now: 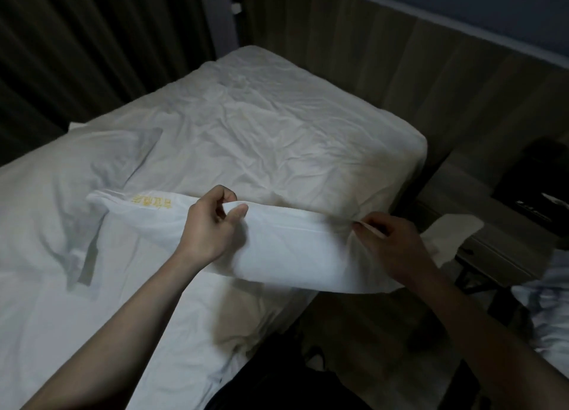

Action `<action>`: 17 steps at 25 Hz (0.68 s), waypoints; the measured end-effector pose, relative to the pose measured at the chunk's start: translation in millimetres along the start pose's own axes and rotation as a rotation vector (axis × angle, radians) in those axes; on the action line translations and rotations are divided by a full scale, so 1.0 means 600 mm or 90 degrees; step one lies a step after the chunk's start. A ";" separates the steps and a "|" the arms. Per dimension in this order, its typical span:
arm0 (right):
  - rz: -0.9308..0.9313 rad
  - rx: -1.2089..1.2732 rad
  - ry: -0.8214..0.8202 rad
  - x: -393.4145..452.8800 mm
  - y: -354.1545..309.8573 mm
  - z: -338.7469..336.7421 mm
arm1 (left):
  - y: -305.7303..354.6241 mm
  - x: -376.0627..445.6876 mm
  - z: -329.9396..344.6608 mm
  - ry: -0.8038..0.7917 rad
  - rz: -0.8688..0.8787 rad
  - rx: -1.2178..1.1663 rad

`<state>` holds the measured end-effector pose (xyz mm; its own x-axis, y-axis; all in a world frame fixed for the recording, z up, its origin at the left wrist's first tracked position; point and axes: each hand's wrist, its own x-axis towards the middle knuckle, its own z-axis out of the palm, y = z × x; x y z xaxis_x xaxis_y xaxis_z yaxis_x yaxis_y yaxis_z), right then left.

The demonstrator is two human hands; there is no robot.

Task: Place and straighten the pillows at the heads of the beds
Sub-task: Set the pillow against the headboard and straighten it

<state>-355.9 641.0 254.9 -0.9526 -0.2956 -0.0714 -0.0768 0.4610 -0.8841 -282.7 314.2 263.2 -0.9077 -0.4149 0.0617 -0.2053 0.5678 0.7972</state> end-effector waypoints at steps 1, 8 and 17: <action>-0.003 -0.007 0.021 0.014 0.000 -0.017 | 0.016 0.025 0.014 -0.007 0.015 -0.008; 0.013 -0.092 0.140 0.082 0.040 -0.115 | 0.101 0.190 0.128 -0.089 0.133 -0.049; 0.036 -0.105 0.224 0.169 0.101 -0.217 | 0.195 0.340 0.278 -0.146 0.188 -0.020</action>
<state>-495.3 747.8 254.0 -0.9972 0.0253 0.0704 -0.0407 0.6051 -0.7951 -552.6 414.5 268.7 -0.9854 -0.0648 0.1577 0.0848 0.6160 0.7832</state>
